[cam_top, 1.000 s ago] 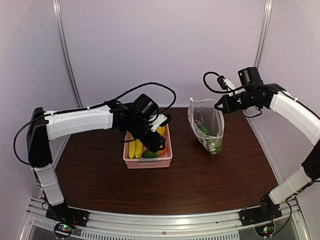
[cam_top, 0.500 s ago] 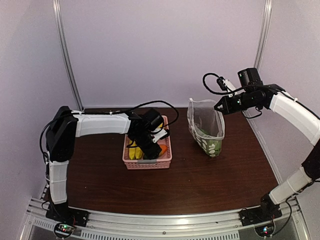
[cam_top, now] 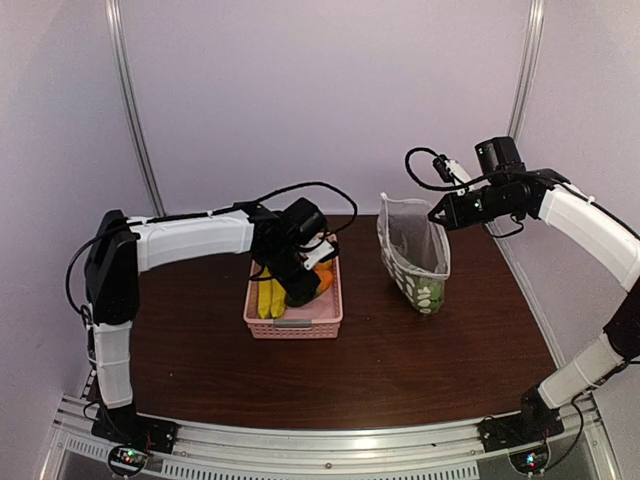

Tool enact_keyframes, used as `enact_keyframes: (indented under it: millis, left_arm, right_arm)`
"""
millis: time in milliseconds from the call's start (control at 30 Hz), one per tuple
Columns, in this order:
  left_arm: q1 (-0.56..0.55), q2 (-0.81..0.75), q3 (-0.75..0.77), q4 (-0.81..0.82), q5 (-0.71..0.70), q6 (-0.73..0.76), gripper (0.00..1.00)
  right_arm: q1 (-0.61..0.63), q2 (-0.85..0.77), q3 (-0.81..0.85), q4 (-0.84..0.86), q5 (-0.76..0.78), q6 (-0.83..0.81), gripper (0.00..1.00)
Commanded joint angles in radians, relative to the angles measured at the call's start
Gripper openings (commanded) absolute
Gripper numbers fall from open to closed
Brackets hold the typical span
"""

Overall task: Place the food in the zip-top bag and seal the zipper
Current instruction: Pick up the fake fruit from the bin, then place the fake fruit in the zipper food storage bag.

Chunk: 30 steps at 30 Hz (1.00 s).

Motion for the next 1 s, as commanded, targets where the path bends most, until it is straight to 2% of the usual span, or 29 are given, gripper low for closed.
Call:
enact_keyframes:
  millis: [0, 100, 200, 333, 467, 700, 900, 933, 967]
  left_arm:
    - [0.002, -0.151, 0.118, -0.009, 0.072, -0.07, 0.37]
    - [-0.01, -0.182, 0.159, 0.079, 0.246, -0.121, 0.37]
    - [-0.028, -0.2, 0.166, 0.239, 0.419, -0.236, 0.37]
    - [-0.033, -0.192, 0.102, 0.604, 0.624, -0.503, 0.33]
    - [-0.036, -0.124, 0.058, 0.896, 0.737, -0.792, 0.31]
    - [-0.044, 0.056, 0.145, 0.953, 0.804, -1.044, 0.28]
    - [-0.04, 0.108, 0.202, 0.834, 0.764, -1.089, 0.26]
    - [-0.037, 0.12, 0.22, 0.786, 0.757, -1.102, 0.28]
    - [-0.034, 0.129, 0.231, 0.773, 0.745, -1.122, 0.35]
  right_arm:
    - [-0.001, -0.018, 0.011, 0.007, 0.017, -0.012, 0.0]
    - [0.0, 0.003, 0.026, 0.008, 0.017, -0.012, 0.0]
    - [0.002, 0.019, 0.043, 0.01, 0.024, -0.009, 0.0]
    - [0.007, 0.031, 0.065, 0.01, 0.038, -0.004, 0.0]
    - [0.012, 0.04, 0.086, -0.002, 0.041, 0.001, 0.0]
    - [0.015, 0.018, 0.087, 0.002, 0.039, 0.012, 0.0]
    - [0.015, -0.011, 0.063, 0.018, 0.029, 0.015, 0.0]
    - [0.015, -0.013, 0.058, 0.019, 0.022, 0.015, 0.0]
    - [0.017, -0.014, 0.056, 0.02, 0.013, 0.015, 0.0]
